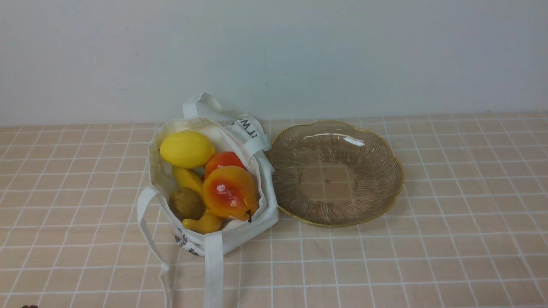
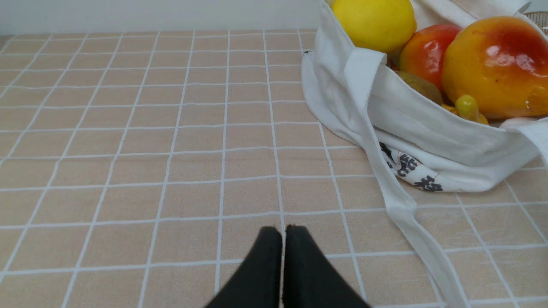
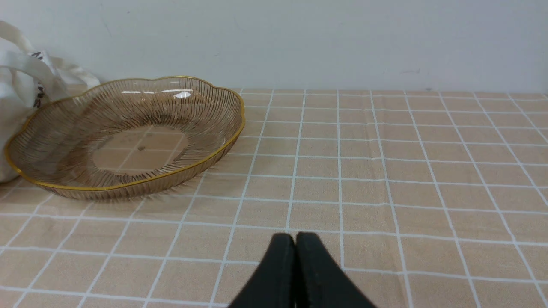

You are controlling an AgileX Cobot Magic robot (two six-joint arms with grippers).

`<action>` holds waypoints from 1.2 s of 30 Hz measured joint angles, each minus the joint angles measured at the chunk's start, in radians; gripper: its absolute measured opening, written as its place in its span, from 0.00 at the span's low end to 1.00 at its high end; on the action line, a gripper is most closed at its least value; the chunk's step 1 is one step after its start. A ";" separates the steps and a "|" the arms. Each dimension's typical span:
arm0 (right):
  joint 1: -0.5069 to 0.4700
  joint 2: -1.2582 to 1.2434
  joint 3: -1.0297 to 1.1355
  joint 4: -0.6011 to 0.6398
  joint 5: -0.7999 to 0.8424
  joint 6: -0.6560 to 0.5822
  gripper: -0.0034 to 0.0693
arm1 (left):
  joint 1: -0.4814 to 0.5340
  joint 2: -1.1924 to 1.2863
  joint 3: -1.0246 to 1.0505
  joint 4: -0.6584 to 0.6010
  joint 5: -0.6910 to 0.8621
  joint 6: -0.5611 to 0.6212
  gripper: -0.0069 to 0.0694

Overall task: Take the fruit out of the bag on the brown coffee tablecloth and place them on the plate.
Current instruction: 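Reach into the white bag and grasp the apple with the left gripper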

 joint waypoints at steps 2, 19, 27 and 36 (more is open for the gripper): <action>0.000 0.000 0.000 0.000 0.000 0.000 0.03 | 0.000 0.000 0.000 0.000 0.000 0.000 0.08; 0.000 0.000 0.000 0.000 0.000 0.000 0.03 | 0.000 0.000 0.000 0.000 0.000 0.000 0.08; 0.000 0.000 0.000 0.000 0.000 0.000 0.03 | 0.000 0.000 0.000 0.000 0.000 0.000 0.08; 0.000 0.000 0.000 0.000 0.000 0.000 0.03 | 0.000 0.000 0.000 0.029 0.000 0.025 0.08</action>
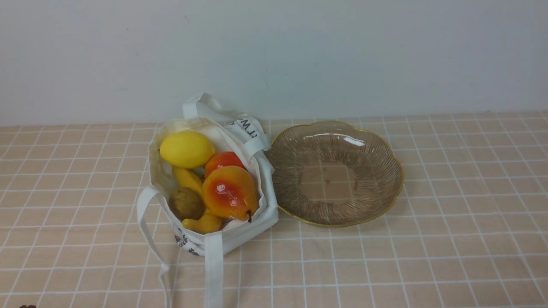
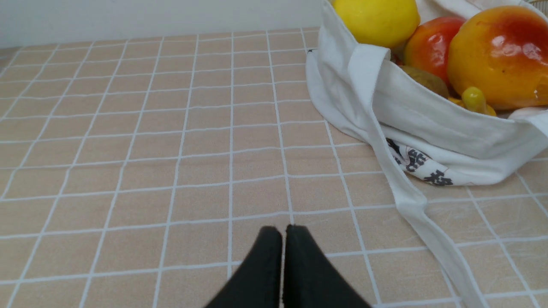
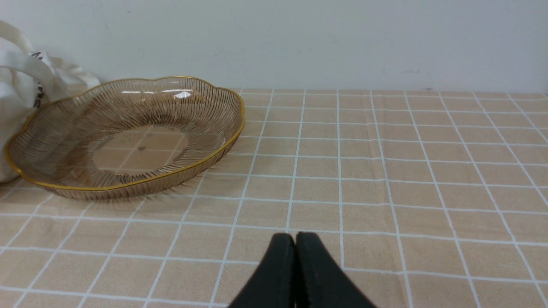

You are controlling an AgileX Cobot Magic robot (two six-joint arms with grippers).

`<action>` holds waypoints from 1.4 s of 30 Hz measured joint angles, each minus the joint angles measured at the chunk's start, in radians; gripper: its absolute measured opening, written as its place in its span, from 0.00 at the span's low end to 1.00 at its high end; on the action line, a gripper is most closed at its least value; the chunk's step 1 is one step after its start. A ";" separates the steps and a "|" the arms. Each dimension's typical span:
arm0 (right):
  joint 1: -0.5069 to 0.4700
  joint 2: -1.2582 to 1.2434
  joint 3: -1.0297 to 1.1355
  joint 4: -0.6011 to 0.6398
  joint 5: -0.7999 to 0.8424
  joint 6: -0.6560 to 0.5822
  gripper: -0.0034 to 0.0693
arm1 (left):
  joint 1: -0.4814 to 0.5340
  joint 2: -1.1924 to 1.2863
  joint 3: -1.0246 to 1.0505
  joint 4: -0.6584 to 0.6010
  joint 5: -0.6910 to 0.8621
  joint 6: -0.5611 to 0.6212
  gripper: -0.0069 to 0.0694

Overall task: Take the fruit out of the bag on the brown coffee tablecloth and place them on the plate.
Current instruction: 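Reach into the white bag and grasp the apple with the left gripper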

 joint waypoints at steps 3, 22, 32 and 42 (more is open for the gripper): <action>0.000 0.000 0.000 0.000 0.000 0.000 0.03 | 0.000 0.000 0.000 0.000 0.000 0.001 0.08; 0.000 0.000 0.000 0.000 0.000 0.000 0.03 | 0.000 0.000 0.000 -0.268 -0.017 -0.224 0.08; 0.000 0.000 0.000 0.000 0.000 0.000 0.03 | 0.000 0.000 0.000 -0.938 -0.022 -0.551 0.08; 0.000 0.000 0.000 0.000 0.000 0.000 0.03 | -0.002 0.089 -0.251 -0.948 0.127 -0.084 0.08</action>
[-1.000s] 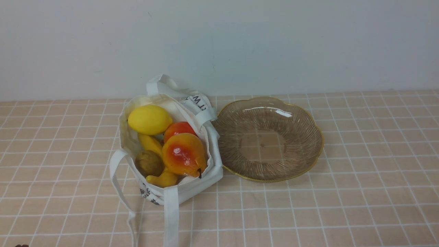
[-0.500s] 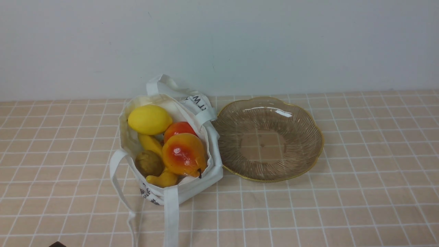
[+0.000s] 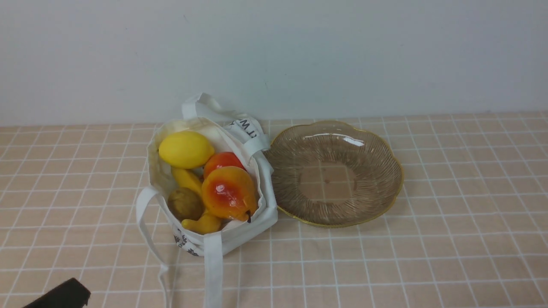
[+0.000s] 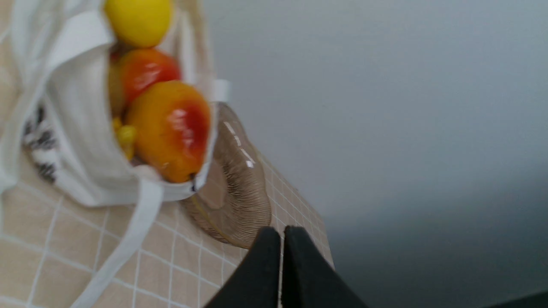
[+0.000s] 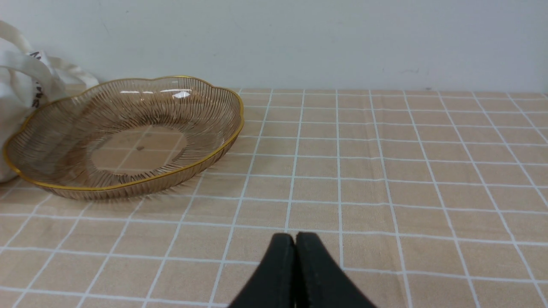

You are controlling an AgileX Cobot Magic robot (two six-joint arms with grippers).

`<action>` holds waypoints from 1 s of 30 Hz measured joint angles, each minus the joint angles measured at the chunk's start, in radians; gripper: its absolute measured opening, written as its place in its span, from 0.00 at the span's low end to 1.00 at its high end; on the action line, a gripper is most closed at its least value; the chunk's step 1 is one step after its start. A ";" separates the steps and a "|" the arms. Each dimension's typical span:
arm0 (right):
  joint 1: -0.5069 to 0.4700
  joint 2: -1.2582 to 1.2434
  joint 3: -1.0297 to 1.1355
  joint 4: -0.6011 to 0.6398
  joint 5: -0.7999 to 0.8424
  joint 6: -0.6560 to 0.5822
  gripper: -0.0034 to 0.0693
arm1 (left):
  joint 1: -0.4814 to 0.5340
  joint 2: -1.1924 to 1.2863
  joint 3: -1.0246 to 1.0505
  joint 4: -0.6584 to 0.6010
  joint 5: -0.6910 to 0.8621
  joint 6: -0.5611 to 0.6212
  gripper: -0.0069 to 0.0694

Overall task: Take the fruit out of the bag on the brown coffee tablecloth and place them on the plate.
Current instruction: 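Reach into the white bag and grasp the apple with the left gripper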

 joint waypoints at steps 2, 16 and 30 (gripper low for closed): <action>0.000 0.000 0.000 0.000 0.000 0.000 0.03 | 0.000 0.065 -0.059 0.024 0.040 0.046 0.08; 0.000 0.000 0.000 0.000 0.000 0.000 0.03 | -0.004 1.082 -0.656 0.531 0.511 0.215 0.08; 0.000 0.000 0.000 0.000 0.000 0.000 0.03 | -0.248 1.647 -1.182 0.742 0.531 0.059 0.34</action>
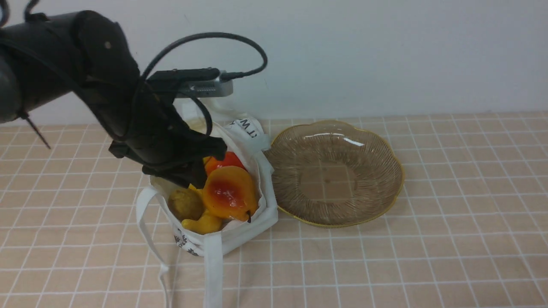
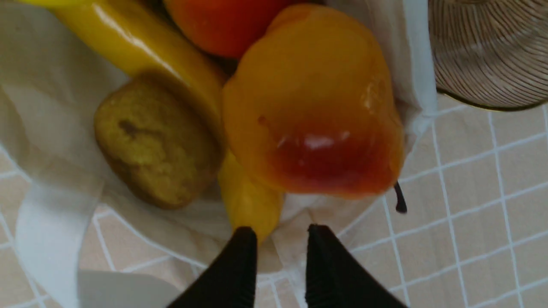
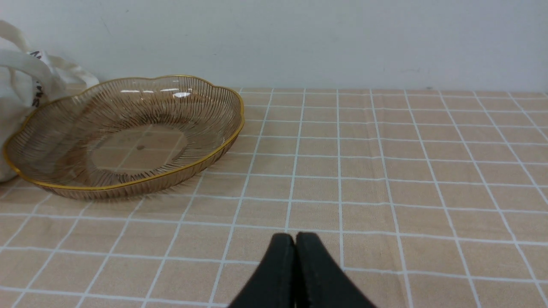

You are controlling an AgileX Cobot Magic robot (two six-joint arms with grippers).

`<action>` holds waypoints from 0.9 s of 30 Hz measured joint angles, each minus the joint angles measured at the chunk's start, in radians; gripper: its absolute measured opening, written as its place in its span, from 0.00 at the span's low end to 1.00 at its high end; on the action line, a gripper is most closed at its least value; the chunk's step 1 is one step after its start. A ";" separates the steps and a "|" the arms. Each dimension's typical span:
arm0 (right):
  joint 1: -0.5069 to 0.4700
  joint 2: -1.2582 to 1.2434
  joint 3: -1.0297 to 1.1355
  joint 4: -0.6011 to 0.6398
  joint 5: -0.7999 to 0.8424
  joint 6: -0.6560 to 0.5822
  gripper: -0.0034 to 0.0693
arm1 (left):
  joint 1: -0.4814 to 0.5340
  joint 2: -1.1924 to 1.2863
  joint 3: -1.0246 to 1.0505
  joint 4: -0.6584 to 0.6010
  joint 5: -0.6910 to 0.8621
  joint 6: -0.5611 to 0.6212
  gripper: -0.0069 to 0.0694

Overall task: Take the fruit out of the bag on the brown coffee tablecloth and place them on the plate.
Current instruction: 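Reach into the white bag and grasp the apple with the left gripper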

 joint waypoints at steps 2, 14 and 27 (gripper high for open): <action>0.000 0.000 0.000 0.000 0.000 0.000 0.03 | -0.025 0.021 -0.029 0.046 0.001 -0.040 0.43; 0.000 0.000 0.000 0.000 0.000 0.000 0.03 | -0.069 0.077 -0.050 0.099 -0.091 -0.241 0.96; 0.000 0.000 0.000 0.000 0.000 0.000 0.03 | -0.069 0.179 -0.050 0.067 -0.187 -0.371 0.94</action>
